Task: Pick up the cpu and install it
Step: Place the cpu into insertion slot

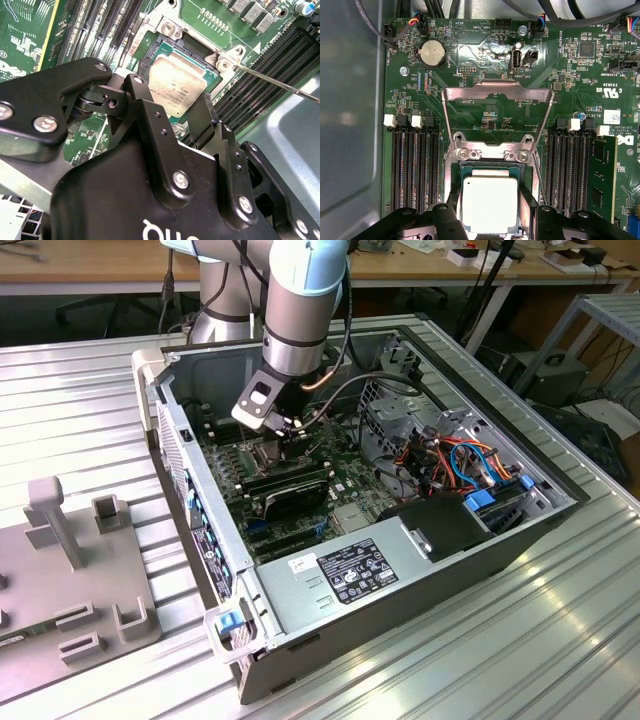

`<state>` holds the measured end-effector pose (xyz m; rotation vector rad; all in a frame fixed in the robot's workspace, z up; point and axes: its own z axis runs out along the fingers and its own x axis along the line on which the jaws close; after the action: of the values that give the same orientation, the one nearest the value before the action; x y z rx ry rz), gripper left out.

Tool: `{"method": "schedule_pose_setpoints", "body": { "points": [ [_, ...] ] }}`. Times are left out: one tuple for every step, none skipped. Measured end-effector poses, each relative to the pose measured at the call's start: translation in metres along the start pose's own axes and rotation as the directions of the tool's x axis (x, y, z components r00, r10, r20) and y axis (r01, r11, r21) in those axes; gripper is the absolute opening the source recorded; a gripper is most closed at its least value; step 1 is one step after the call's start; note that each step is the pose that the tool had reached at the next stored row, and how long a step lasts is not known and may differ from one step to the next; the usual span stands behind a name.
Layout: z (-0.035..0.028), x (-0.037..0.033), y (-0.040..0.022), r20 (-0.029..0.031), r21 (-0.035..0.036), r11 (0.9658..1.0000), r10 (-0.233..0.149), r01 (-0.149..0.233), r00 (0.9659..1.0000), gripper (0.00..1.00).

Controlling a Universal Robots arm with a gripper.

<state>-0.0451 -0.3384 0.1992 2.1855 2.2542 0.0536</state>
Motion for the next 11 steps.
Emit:
{"method": "schedule_pose_setpoints", "body": {
  "points": [
    [0.0000, 0.0000, 0.0000, 0.0000, 0.0000, 1.0000, 0.000, 0.000, 1.0000, 0.55],
    [0.0000, 0.0000, 0.0000, -0.0001, 0.0000, 1.0000, 0.000, 0.000, 1.0000, 0.55],
    [0.0000, 0.0000, 0.0000, -0.0001, -0.0001, 1.0000, 0.000, 0.000, 1.0000, 0.55],
    [0.0000, -0.0001, 0.0000, -0.0001, 0.0000, 1.0000, 0.000, 0.000, 1.0000, 0.55],
    [0.0001, -0.0001, -0.0001, 0.0000, 0.0000, 1.0000, 0.000, 0.000, 1.0000, 0.55],
    [0.0002, -0.0002, -0.0001, 0.0002, 0.0000, 1.0000, 0.000, 0.000, 1.0000, 0.55],
    [0.0003, -0.0002, -0.0001, 0.0003, 0.0001, 1.0000, 0.000, 0.000, 1.0000, 0.55],
    [0.0006, -0.0001, -0.0001, 0.0003, 0.0002, 1.0000, 0.000, 0.000, 1.0000, 0.55],
    [0.0007, -0.0001, -0.0001, 0.0003, 0.0002, 1.0000, 0.000, 0.000, 1.0000, 0.55],
    [0.0008, -0.0001, -0.0001, 0.0002, 0.0002, 1.0000, 0.000, 0.000, 1.0000, 0.55],
    [0.0009, -0.0001, -0.0001, 0.0001, 0.0001, 1.0000, 0.000, 0.000, 1.0000, 0.55]
  ]
}}
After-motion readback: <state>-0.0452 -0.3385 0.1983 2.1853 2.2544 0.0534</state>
